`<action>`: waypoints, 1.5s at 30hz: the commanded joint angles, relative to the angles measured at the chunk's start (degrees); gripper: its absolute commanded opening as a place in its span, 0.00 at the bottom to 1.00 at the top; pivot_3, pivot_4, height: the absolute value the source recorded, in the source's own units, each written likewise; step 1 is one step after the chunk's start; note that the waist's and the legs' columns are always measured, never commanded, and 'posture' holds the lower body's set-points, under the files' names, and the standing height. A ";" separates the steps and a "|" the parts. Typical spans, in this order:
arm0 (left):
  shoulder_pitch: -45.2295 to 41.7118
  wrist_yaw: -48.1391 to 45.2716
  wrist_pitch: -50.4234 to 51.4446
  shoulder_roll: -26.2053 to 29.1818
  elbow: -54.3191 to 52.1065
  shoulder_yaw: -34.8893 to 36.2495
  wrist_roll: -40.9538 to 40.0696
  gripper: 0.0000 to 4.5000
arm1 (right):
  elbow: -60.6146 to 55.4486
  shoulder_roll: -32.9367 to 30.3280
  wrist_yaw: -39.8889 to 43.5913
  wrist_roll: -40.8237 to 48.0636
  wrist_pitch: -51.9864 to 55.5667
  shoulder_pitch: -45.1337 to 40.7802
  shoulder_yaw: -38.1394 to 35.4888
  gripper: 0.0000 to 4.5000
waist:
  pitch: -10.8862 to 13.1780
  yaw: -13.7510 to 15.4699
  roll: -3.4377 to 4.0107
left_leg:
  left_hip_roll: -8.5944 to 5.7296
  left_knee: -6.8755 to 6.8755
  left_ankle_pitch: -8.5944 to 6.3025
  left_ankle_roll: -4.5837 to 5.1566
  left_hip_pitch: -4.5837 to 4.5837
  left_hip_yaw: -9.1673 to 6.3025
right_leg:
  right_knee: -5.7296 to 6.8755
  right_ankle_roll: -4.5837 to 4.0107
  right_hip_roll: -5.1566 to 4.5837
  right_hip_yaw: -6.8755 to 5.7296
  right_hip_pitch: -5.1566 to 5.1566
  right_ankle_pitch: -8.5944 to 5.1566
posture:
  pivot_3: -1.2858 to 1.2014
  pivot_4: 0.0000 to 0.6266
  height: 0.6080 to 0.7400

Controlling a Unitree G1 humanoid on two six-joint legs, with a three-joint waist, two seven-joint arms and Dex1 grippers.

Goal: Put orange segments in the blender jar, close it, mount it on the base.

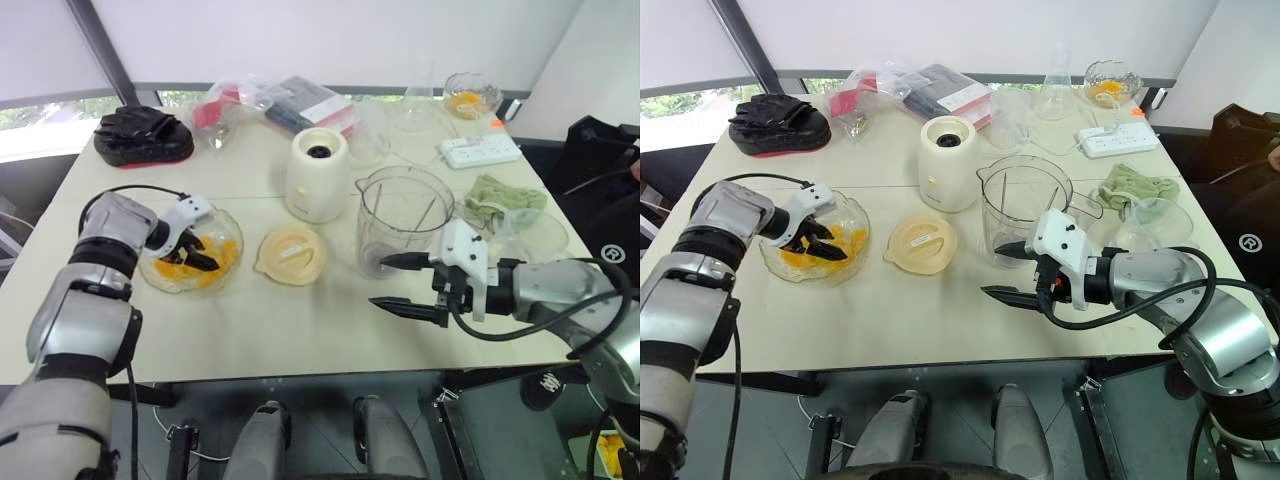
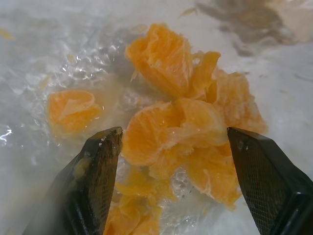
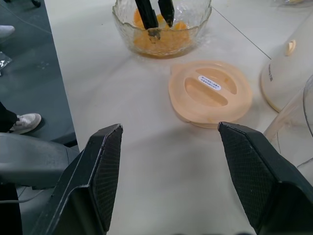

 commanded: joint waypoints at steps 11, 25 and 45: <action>1.35 1.41 0.33 -0.65 0.30 0.71 0.65 0.79 | -2.13 0.10 -0.55 -0.02 -1.08 -0.33 -0.84 0.73 | 0.00 0.05 0.00 | 0.00 0.01 0.00 0.00 0.00 0.00 | 0.01 0.00 0.00 0.00 0.00 0.00 | 0.52 0.24 1.00; 1.02 3.48 0.08 -2.18 0.48 0.95 0.65 0.50 | -2.22 0.24 -0.88 -0.36 -1.40 0.25 -0.94 0.73 | 0.00 0.13 0.00 | 0.00 0.04 0.00 0.00 0.01 0.00 | 0.03 0.00 0.00 0.00 0.00 0.00 | 0.52 0.24 1.00; 0.44 4.86 -0.17 -2.82 1.41 1.09 0.71 0.02 | -1.64 0.76 -0.86 -1.74 -2.91 1.06 -0.41 0.73 | 0.00 0.08 0.00 | 0.00 0.07 0.00 0.00 0.03 0.00 | 0.10 0.00 0.00 0.00 0.00 0.00 | 0.52 0.24 1.00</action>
